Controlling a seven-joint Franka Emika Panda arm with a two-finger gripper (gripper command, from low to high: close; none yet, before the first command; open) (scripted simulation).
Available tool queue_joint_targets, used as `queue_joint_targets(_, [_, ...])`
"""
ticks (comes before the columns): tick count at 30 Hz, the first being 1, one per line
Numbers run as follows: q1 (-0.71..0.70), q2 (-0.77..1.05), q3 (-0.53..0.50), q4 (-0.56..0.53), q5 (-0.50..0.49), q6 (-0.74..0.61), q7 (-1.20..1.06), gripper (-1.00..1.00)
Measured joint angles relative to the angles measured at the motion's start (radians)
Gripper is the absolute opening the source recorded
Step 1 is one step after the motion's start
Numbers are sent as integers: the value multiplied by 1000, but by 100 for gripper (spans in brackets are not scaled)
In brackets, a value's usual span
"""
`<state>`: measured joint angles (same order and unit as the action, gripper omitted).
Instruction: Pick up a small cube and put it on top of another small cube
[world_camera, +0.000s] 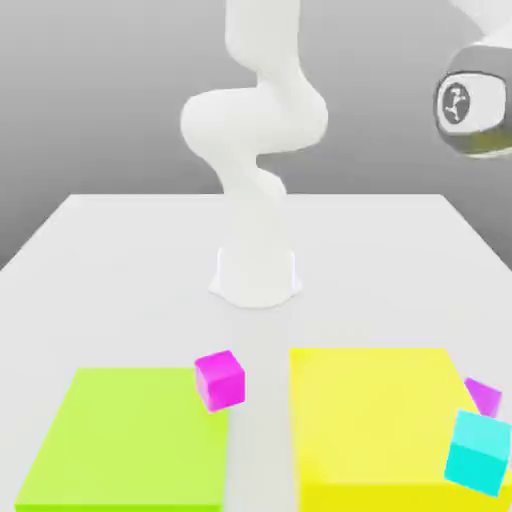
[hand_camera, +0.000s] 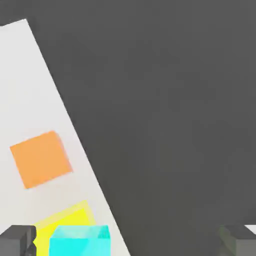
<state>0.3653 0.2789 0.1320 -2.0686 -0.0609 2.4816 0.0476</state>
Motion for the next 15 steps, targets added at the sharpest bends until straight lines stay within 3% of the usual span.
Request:
queue_joint_targets(9, [77,331,17,73,-103,115,-94,0])
queue_joint_targets(10, [81,356,12,78,-109,133,-91,-100])
queue_joint_targets(15, [81,356,12,78,-107,131,-93,-100])
